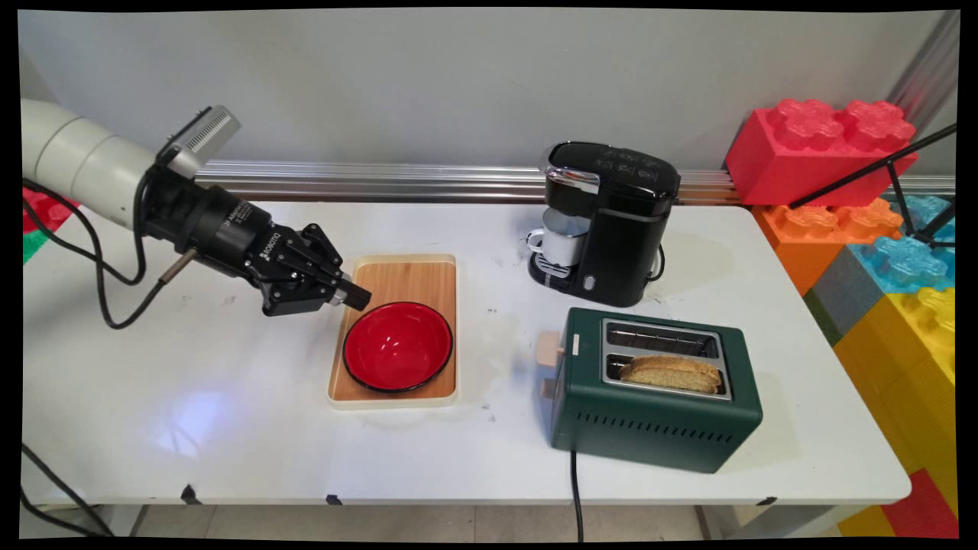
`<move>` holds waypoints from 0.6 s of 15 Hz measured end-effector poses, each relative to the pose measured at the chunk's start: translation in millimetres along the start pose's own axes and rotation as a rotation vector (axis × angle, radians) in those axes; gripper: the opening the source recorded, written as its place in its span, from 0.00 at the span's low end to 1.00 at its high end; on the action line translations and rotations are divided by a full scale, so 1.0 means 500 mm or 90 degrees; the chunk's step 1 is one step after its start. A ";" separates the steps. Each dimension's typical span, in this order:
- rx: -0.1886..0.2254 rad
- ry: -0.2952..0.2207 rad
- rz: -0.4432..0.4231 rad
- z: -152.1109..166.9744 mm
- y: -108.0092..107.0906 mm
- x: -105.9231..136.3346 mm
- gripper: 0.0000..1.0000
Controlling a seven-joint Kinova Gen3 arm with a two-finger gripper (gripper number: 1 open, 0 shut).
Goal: Press the toaster switch
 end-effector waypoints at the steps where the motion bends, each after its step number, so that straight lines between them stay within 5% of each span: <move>1: -0.002 0.004 0.002 0.003 -0.001 0.002 0.00; 9: -0.012 0.055 0.026 0.091 -0.030 0.053 0.00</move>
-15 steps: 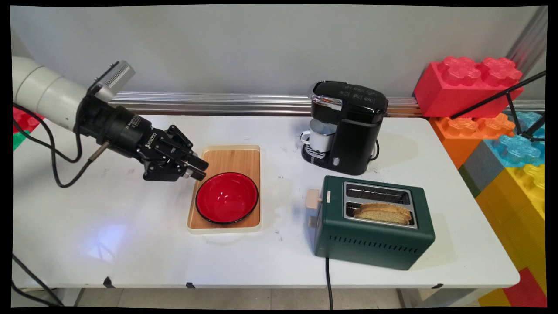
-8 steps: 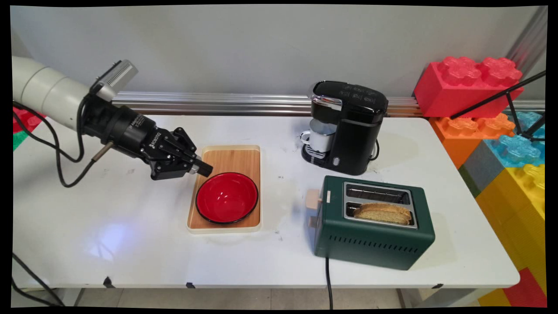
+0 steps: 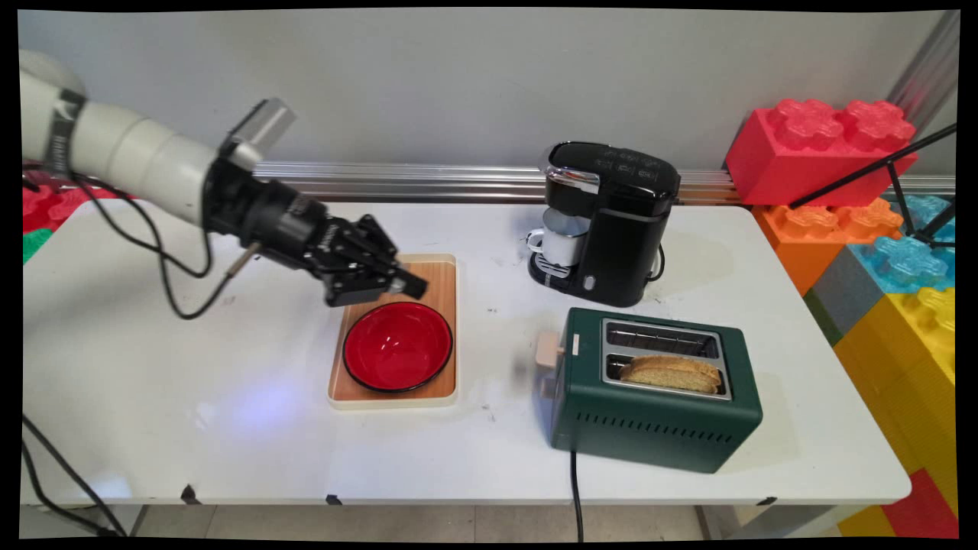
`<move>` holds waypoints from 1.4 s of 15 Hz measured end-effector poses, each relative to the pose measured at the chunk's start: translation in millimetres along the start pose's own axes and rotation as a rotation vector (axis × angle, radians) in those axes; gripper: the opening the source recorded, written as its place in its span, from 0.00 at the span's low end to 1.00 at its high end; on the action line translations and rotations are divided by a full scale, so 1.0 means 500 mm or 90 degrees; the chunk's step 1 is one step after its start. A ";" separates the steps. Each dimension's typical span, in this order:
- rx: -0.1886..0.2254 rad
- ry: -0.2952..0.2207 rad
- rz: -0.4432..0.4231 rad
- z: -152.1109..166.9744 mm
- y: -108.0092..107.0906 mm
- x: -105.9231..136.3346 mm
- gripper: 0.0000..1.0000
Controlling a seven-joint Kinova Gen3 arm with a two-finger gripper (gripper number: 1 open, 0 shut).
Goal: Press the toaster switch
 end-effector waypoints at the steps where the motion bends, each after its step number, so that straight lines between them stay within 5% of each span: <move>1: -0.002 0.007 0.003 0.016 -0.004 0.006 0.00; 11: -0.036 0.057 0.007 0.188 -0.019 0.056 0.00; 21: -0.038 0.042 0.014 0.295 -0.025 0.041 0.00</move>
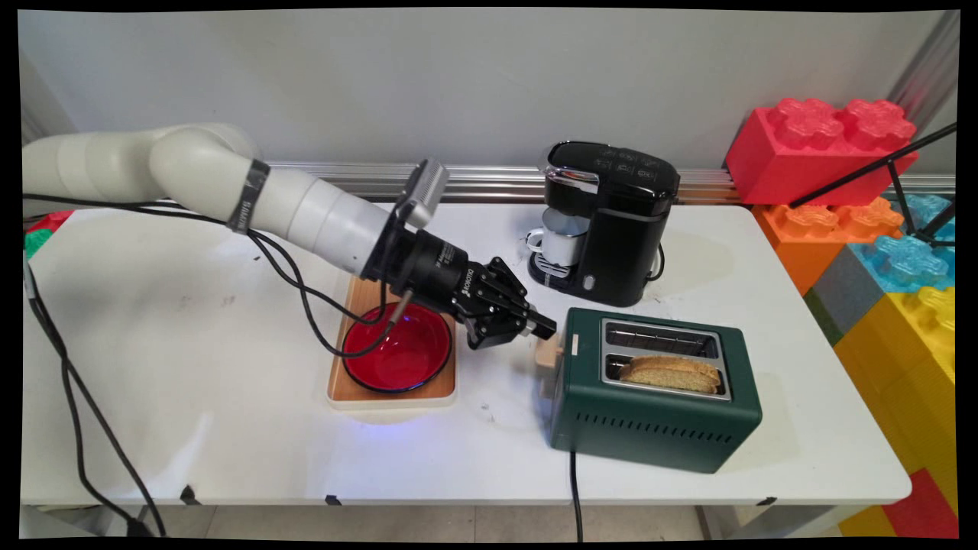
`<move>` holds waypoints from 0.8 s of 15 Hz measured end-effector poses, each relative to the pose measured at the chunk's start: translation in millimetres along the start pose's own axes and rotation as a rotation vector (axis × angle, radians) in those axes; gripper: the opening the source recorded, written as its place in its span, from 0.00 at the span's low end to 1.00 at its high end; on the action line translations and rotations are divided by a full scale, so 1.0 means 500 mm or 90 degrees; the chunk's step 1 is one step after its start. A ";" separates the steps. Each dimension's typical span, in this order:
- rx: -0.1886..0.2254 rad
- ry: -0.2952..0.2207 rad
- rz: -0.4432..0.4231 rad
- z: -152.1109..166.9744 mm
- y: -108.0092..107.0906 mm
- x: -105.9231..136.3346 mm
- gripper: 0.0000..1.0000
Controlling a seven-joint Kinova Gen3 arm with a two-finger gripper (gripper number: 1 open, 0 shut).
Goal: Press the toaster switch
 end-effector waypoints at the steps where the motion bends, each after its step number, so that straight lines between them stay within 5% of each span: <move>1: 0.001 -0.003 0.000 0.006 -0.001 -0.004 0.00; 12: 0.012 -0.027 -0.007 0.047 -0.004 -0.030 0.00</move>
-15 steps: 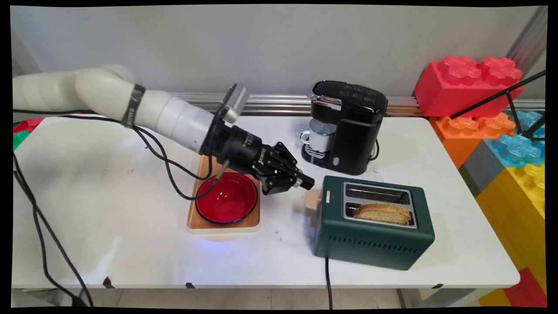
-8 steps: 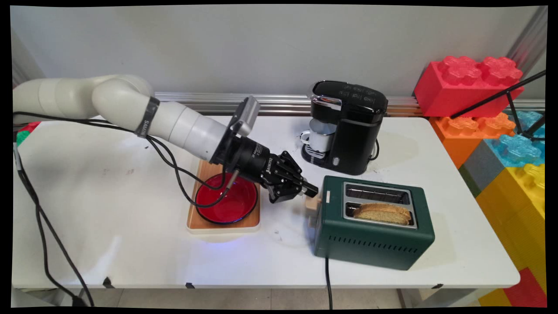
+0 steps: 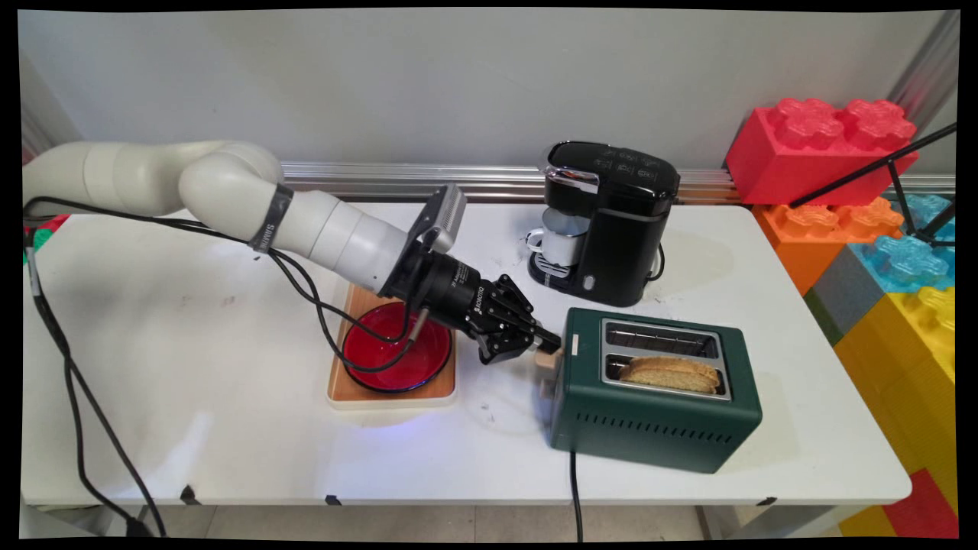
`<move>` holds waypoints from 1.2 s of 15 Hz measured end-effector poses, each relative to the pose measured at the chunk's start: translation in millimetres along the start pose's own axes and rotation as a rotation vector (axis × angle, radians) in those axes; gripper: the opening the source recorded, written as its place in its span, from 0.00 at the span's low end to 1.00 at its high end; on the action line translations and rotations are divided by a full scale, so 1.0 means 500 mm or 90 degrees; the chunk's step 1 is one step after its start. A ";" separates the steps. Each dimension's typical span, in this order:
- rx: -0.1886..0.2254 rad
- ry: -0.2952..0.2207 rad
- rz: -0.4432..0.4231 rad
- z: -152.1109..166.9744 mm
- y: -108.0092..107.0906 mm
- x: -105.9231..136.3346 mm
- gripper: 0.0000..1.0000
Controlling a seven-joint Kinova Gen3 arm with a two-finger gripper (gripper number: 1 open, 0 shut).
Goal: Press the toaster switch
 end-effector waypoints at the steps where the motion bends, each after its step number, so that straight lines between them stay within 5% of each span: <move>1: 0.001 -0.002 -0.001 0.003 0.000 -0.002 0.00; 18: 0.005 -0.035 -0.009 0.030 -0.001 -0.044 0.00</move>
